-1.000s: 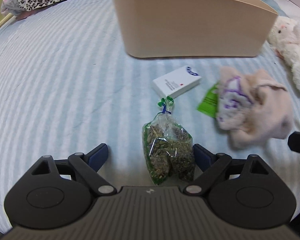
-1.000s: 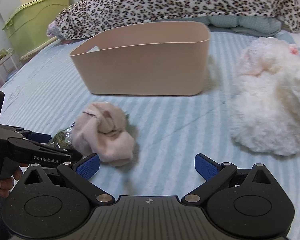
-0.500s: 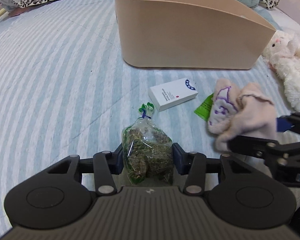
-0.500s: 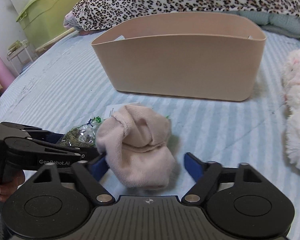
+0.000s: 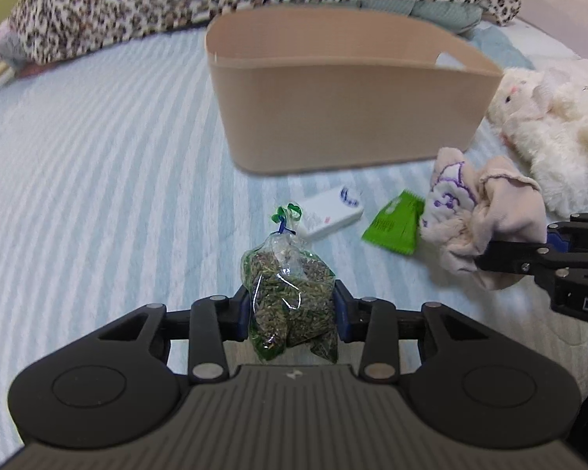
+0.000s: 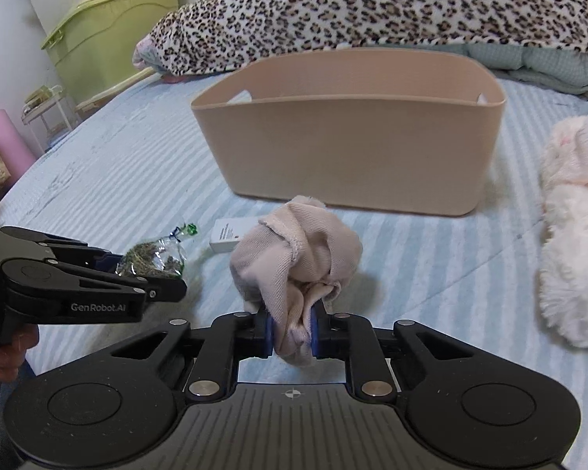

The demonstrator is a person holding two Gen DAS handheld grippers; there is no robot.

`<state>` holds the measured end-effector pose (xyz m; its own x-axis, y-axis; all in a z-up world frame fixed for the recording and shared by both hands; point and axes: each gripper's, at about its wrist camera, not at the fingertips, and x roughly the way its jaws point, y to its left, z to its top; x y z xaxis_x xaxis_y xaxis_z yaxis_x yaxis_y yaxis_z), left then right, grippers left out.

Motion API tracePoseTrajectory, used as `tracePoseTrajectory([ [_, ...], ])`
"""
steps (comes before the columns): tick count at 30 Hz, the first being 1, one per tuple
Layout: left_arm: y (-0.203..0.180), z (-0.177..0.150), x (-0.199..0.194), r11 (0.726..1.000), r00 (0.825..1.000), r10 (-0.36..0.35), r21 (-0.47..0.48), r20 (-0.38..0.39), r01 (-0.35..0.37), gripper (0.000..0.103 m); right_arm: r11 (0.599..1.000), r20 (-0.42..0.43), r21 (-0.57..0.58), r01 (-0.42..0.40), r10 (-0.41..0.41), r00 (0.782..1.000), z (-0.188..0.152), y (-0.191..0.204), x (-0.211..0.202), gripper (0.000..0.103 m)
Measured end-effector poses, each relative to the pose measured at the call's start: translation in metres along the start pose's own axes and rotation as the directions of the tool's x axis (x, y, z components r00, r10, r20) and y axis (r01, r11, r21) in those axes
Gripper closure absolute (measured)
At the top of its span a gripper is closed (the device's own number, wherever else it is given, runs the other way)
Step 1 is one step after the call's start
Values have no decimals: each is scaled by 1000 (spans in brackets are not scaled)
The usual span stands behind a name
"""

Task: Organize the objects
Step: 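Carry the herb bag and cloth over the basket and release both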

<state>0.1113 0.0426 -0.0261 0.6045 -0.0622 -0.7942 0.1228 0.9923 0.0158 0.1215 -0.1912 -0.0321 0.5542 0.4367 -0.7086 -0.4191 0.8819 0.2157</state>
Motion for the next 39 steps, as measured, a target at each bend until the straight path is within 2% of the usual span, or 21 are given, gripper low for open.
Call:
tracePoseTrajectory([
  [6, -2, 19, -25, 999, 994, 34, 21, 104, -37, 61, 1000, 80, 1, 17, -17, 997, 16, -11, -32, 87],
  [13, 1, 58, -44, 998, 975, 47, 27, 219, -54, 61, 999, 201, 29, 40, -45, 979, 53, -28, -56, 87],
  [17, 2, 92, -40, 997, 960, 64, 23, 273, -73, 61, 997, 256, 53, 60, -72, 964, 81, -40, -57, 87],
  [21, -7, 125, -18, 993, 950, 100, 36, 295, -115, 61, 993, 298, 79, 90, -110, 948, 108, -53, -45, 87],
  [25, -12, 150, 11, 990, 951, 120, 40, 286, -138, 61, 984, 300, 148, 95, -136, 944, 128, -72, -24, 87],
  [29, -21, 164, 47, 985, 962, 144, 61, 233, -163, 61, 975, 262, 187, 119, -167, 950, 140, -88, 5, 87],
  [34, -29, 169, 83, 985, 976, 147, 63, 158, -159, 61, 971, 175, 173, 167, -197, 965, 145, -101, 43, 87],
  [39, -32, 162, 96, 987, 987, 131, 77, 97, -139, 57, 970, 124, 163, 180, -201, 972, 141, -99, 59, 85],
])
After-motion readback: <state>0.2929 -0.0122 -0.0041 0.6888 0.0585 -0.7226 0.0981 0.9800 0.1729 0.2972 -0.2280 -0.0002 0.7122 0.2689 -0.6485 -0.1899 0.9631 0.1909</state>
